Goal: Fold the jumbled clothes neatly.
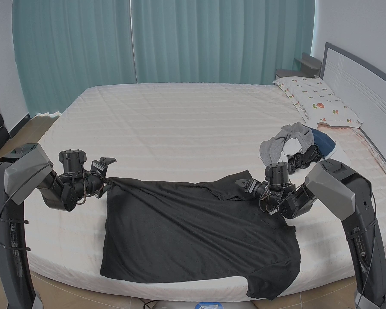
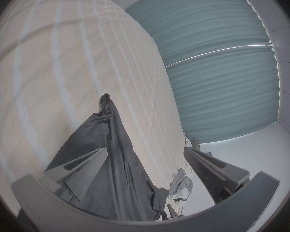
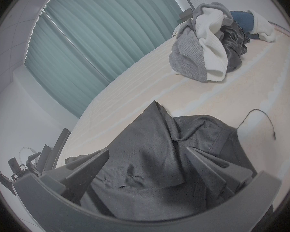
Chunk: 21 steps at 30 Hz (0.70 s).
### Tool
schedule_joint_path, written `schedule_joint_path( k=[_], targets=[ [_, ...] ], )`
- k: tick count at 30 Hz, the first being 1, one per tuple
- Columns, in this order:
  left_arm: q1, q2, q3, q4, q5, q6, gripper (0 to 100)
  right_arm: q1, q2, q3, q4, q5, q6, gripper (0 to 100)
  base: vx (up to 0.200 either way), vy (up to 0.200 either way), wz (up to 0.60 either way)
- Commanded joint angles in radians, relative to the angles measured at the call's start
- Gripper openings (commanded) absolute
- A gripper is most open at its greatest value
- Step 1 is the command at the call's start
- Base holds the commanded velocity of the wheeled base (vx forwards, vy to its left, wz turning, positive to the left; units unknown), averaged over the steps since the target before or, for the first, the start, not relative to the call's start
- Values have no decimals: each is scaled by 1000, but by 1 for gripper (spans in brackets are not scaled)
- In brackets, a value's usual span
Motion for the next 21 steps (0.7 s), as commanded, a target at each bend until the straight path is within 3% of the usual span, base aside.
schedule_joint_path(
  k=[1,2,14,19,21],
  targets=[
    [0,1,0,0,0,1,100,2,60,-58,32,-1,-3,100,0,0,0],
    [0,1,0,0,1,1,100,2,61,-69,36,-1,-5,0,0,0,0],
    [-3,3,-4,0,0,20,100,-32,69,-258,32,-6,-19,0,0,0,0],
    [-5,3,-4,0,0,20,100,-87,143,-535,39,-124,-16,0,0,0,0],
    [-5,1,-3,0,1,20,100,-96,161,-535,39,-145,-19,0,0,0,0]
  ],
)
